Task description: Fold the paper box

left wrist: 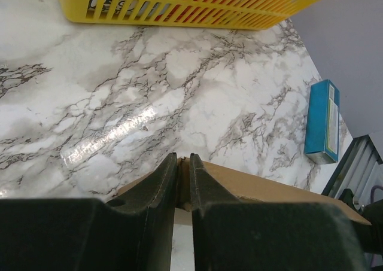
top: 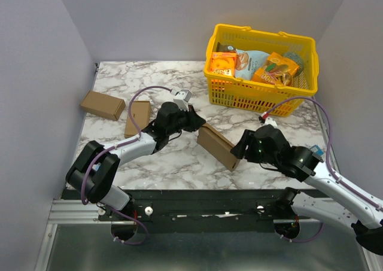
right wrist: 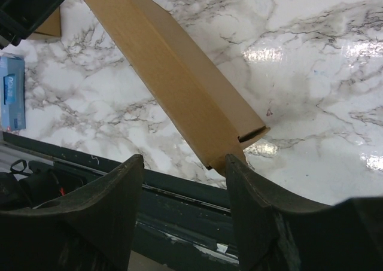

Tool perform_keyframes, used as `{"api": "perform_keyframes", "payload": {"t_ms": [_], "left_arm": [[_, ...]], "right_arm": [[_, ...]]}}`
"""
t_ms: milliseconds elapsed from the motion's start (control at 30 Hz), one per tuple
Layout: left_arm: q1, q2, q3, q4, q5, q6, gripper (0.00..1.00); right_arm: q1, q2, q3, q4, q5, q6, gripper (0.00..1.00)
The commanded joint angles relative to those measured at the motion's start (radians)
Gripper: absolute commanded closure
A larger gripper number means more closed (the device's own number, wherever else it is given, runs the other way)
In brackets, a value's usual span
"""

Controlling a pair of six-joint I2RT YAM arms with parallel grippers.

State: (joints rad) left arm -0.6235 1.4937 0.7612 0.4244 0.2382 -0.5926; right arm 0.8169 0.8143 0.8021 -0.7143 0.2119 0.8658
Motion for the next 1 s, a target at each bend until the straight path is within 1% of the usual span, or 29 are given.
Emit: {"api": "perform_keyframes", "payload": {"t_ms": [0,200,667,800,967], "left_arm": [[-0.019,0.033,-0.020,-0.179,-0.016,0.042,0.79],[-0.021,0.027,-0.017,-0.188,-0.022,0.045,0.79],[-0.025,0.020,-0.014,-0.194,-0.020,0.047,0.79],[-0.027,0.016,-0.014,-0.196,-0.020,0.050,0.79],[-0.028,0.017,-0.014,-0.200,-0.019,0.056,0.79]], "right_arm": [[-0.007,0.013,-0.023,0.027,-0.042,0.022,0.39],[-0.005,0.016,-0.017,-0.037,0.003,0.015,0.39],[-0.007,0.000,-0.060,-0.050,0.049,0.030,0.41],[-0.005,-0.010,-0.053,-0.040,0.067,0.032,0.44],[-0.007,-0.015,-0.029,-0.040,0.075,0.012,0.44]]}}
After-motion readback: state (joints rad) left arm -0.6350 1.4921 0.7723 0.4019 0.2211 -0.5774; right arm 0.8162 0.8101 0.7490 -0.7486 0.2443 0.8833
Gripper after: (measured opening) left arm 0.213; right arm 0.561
